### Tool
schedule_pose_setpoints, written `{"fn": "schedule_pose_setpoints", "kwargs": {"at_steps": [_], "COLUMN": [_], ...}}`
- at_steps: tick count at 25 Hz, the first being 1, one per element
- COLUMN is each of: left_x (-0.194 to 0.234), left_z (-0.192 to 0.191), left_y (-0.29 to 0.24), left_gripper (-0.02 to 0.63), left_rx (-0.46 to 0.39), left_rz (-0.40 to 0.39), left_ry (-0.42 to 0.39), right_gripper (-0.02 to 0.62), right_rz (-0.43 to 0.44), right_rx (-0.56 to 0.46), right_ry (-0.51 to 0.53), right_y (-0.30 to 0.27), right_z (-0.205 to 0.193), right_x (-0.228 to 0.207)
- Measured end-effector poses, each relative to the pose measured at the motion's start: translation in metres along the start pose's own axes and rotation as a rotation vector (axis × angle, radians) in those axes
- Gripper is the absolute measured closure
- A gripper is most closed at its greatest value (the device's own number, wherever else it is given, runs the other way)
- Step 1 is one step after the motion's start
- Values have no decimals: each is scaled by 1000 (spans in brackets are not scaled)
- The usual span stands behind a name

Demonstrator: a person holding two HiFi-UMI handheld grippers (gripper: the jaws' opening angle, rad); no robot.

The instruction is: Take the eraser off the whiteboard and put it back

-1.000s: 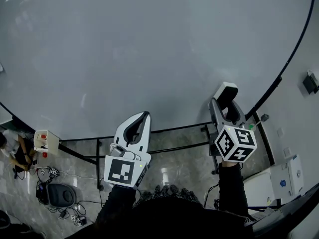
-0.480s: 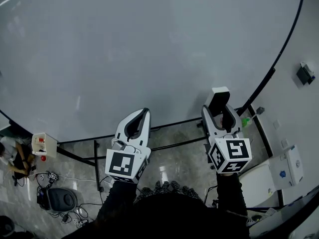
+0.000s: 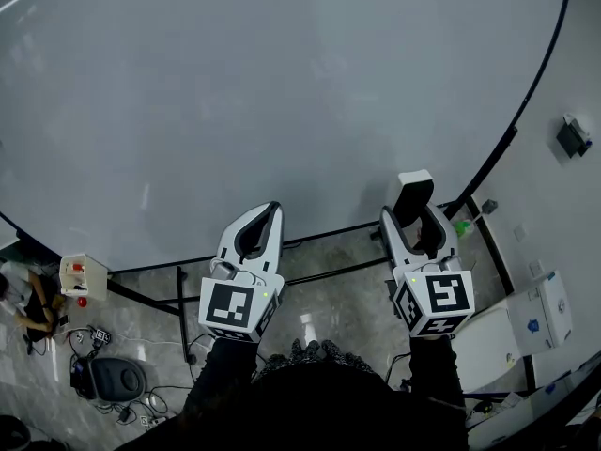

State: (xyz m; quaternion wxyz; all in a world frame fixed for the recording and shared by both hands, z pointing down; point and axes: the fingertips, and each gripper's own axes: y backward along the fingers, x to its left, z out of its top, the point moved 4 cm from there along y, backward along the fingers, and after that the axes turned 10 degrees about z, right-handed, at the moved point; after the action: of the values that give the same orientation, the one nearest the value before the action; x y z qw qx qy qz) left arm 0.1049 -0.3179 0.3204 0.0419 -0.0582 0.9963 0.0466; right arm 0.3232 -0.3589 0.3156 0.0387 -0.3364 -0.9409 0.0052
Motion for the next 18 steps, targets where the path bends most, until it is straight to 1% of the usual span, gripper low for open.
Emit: {"fn": "schedule_pose_setpoints", "kwargs": {"at_steps": [5, 8, 11, 14, 18], "left_x": [-3, 4, 9, 17, 29], "left_z": [5, 10, 11, 9, 9], "left_y": [1, 5, 10, 16, 26], "left_gripper": [601, 600, 600, 600, 600], "left_rx": [-1, -2, -31, -9, -16], "left_rz": [-27, -7, -6, 9, 13], "left_ry": [-51, -37, -20, -23, -17], "right_gripper": [350, 350, 350, 350, 350], "right_rz": [-2, 1, 1, 7, 12], "right_rx": [2, 3, 5, 5, 8], "right_ry": [-1, -2, -5, -10, -9], "right_y": [-2, -4, -6, -8, -9], "right_z": [0, 0, 0, 1, 3], "right_x": [0, 5, 10, 17, 29]}}
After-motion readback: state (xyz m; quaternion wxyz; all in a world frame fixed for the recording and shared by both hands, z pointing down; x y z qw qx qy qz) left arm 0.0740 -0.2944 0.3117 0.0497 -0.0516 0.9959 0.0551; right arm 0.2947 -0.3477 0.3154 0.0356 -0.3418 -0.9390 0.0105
